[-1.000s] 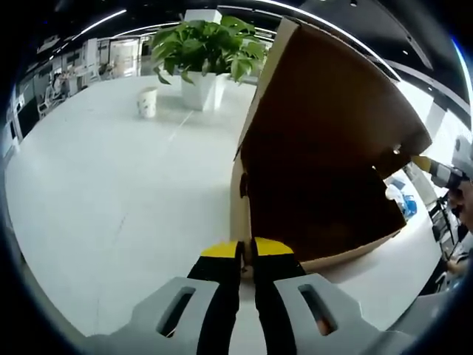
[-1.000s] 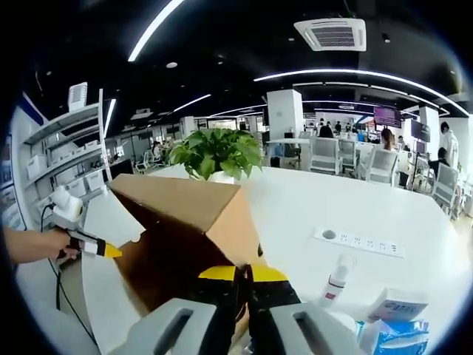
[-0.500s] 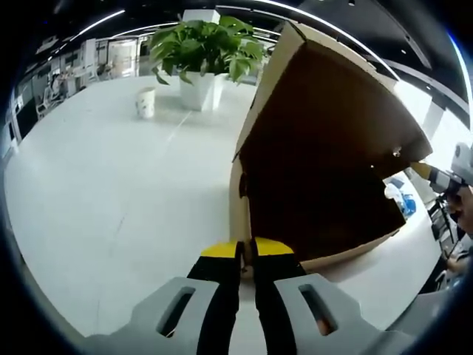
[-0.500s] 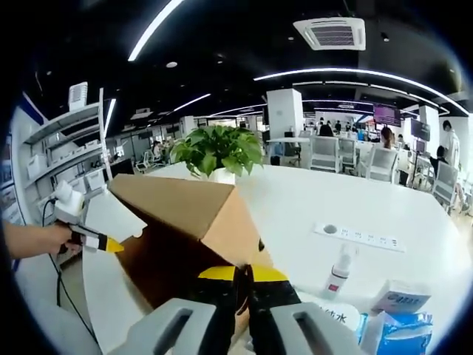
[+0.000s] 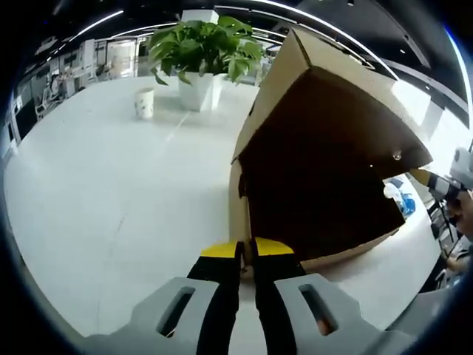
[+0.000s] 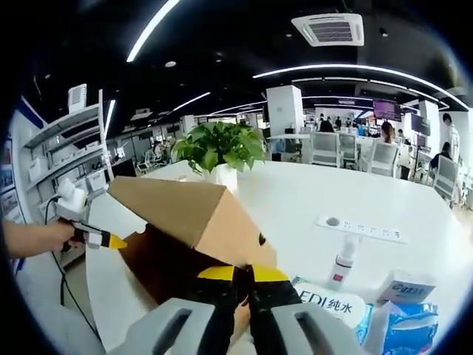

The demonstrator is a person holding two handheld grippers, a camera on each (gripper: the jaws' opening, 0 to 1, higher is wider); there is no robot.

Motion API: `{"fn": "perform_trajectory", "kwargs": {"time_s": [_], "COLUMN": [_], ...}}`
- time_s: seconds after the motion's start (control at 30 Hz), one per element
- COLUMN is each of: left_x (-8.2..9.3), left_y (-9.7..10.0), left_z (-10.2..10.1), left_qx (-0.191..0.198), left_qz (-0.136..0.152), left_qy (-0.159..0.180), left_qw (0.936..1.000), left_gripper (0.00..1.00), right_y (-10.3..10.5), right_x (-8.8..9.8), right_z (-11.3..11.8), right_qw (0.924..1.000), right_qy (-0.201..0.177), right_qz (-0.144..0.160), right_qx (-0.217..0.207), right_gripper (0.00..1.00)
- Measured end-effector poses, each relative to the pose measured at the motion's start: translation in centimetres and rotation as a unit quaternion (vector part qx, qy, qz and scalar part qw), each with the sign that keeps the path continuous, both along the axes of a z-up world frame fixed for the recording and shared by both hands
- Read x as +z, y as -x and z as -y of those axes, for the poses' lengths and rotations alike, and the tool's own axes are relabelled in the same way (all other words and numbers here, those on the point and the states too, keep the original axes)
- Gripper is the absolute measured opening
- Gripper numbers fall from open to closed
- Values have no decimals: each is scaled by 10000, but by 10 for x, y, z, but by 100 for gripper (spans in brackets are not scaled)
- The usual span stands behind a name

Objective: Operate the shoe box by opening the lid, removing the specified soft item, and placing it in the target area until the item is outside and the box remains undamaged.

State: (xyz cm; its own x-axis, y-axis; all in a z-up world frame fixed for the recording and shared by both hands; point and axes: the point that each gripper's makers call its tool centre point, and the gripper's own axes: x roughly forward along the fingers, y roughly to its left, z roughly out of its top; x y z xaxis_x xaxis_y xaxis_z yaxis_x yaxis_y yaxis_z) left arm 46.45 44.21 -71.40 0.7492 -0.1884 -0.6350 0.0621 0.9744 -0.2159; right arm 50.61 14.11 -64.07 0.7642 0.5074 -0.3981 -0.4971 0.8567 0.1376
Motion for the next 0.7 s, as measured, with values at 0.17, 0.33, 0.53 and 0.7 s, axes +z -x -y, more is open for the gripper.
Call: {"fn": "perform_trajectory", "kwargs": {"time_s": [0.17,0.33,0.53,0.7], "left_x": [1,1,2,6], "left_y": [0,0,-2,-1], "left_z": [1,0,0,3], "left_qx": [-16,-64,-130,-320], "left_qz": [-11,15,102,305], "left_qy": [-30,-85,-172,-402], "left_qw": [10000,9999,9997,9982], "left_gripper": [4,5,5,6], "right_y": [2,6,11,13], "right_x": [-2,-7,-13,-19], "right_z": [-1,0,0,0], "right_qw": [10000,9999,9998,9996], "right_qy": [-10,-8,-47,-71], "right_qz": [-24,-79,-158,-231], "right_qx": [34,74,112,110], "right_gripper": [1,1,2,2]}}
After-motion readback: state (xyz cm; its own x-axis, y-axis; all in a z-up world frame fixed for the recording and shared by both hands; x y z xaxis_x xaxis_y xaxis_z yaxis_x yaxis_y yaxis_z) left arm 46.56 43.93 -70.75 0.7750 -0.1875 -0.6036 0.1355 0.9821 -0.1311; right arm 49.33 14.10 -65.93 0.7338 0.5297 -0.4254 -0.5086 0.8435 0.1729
